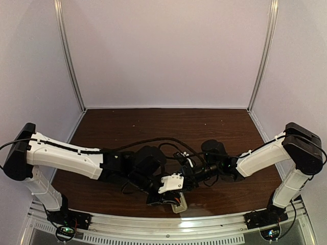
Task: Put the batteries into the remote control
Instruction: Load the battery into the battery compartment.
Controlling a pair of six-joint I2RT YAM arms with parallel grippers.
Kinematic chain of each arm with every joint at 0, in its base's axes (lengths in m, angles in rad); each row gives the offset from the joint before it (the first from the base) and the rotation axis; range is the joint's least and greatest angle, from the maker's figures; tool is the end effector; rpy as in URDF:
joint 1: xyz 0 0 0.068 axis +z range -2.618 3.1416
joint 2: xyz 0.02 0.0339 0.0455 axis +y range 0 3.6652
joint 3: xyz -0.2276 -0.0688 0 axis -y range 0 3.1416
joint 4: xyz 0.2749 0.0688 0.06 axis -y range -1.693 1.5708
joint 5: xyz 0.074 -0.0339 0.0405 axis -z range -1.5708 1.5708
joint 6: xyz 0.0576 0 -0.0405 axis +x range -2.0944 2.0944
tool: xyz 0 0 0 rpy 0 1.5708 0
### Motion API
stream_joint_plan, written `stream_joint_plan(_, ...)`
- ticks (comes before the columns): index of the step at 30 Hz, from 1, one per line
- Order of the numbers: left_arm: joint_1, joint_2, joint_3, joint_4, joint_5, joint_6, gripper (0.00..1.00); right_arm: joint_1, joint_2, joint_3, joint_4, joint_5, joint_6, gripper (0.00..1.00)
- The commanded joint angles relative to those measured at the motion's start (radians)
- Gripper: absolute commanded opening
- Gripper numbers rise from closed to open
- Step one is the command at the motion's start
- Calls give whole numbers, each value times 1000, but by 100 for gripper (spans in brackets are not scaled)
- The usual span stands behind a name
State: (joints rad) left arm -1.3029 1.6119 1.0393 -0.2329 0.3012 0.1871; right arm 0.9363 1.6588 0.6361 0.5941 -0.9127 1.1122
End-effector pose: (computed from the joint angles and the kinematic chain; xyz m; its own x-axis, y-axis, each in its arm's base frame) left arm 0.0847 -0.3732 0.1494 -0.0061 0.6935 -0.7205 0.9938 -0.0757 -0.0814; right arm 0.1612 0.2958 0.0915 -0.9332 -0.3428 -0.1078 -0.1860 0.2041 0.9611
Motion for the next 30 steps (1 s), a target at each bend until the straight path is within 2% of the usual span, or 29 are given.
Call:
stream_joint_plan(1,16,30,-1,-46,-1,-4,21,4,-19,16,50,-13,7,0)
stream_joint_plan(12,17,31,-15,-118,29,88,12,-4,-22,10,85,-30,35,0)
stream_joint_plan(14,16,36,-11,-122,24,89,16,-2,-24,9,85,-29,40,0)
stream_joint_plan(18,16,48,5,-121,42,66,32,-5,-27,5,84,-24,43,0)
stream_joint_plan(22,16,63,12,-114,49,39,35,-5,-26,4,82,-20,43,0)
stream_joint_plan(26,16,72,14,-112,49,26,34,-5,-30,2,80,-18,41,0)
stream_joint_plan(30,16,73,8,-110,42,25,25,-5,-32,3,76,-17,39,0)
